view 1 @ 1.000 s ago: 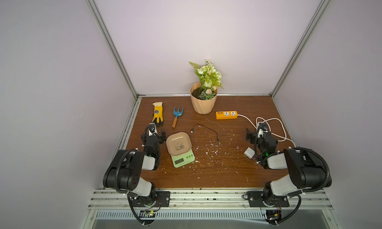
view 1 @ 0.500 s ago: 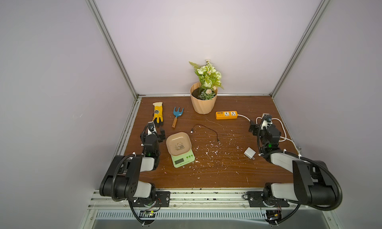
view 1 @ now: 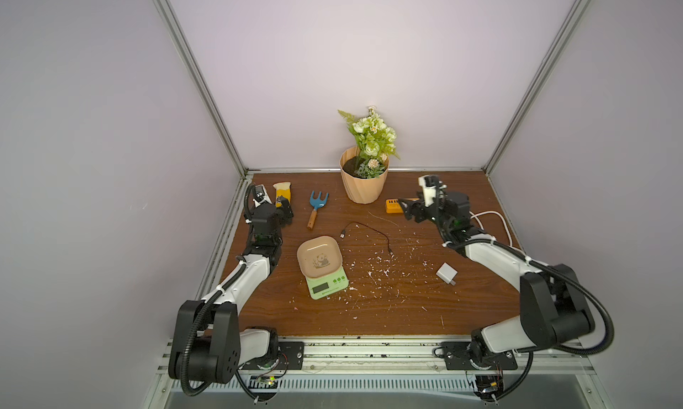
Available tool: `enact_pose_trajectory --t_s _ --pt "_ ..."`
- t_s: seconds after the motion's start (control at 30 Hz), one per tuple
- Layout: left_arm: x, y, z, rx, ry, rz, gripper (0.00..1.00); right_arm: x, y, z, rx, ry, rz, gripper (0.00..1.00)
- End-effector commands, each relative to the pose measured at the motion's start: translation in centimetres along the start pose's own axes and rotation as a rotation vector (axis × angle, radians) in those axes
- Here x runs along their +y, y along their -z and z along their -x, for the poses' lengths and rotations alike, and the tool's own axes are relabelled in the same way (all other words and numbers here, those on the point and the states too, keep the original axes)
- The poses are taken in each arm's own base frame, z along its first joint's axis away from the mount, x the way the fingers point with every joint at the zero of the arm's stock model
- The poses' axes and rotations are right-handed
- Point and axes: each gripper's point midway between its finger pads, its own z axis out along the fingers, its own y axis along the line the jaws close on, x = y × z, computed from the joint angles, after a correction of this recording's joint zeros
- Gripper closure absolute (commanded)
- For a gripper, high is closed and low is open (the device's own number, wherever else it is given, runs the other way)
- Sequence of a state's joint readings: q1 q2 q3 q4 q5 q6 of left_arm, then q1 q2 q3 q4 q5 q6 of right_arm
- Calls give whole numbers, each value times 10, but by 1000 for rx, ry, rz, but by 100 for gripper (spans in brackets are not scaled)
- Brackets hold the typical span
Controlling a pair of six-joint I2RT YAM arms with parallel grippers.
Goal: Charge the electronic scale
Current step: Pick up the charging cable from the center of the board.
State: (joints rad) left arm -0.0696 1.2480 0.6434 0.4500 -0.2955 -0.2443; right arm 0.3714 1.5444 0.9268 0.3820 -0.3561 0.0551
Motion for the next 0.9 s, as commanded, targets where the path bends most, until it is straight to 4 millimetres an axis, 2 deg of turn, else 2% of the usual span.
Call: enact_pose_trajectory --t_s 0.0,0.17,0.37,0.57,0.73,0.87 --pt "-16 13 -22 74 6 -144 3 48 -31 -22 114 220 149 13" --pt "-34 31 -12 22 -6 -277 3 75 -85 -57 245 315 207 16" --pt "-46 48 -2 -41 -10 -375 3 75 -130 -80 330 327 209 20" --pt "-47 54 0 -66 -13 -393 3 73 -143 -104 401 362 230 22" --pt "-49 53 -3 -53 -12 -399 3 67 -151 -114 434 371 216 24" --pt "-49 53 0 -60 -5 -401 3 63 -159 -120 452 367 203 35"
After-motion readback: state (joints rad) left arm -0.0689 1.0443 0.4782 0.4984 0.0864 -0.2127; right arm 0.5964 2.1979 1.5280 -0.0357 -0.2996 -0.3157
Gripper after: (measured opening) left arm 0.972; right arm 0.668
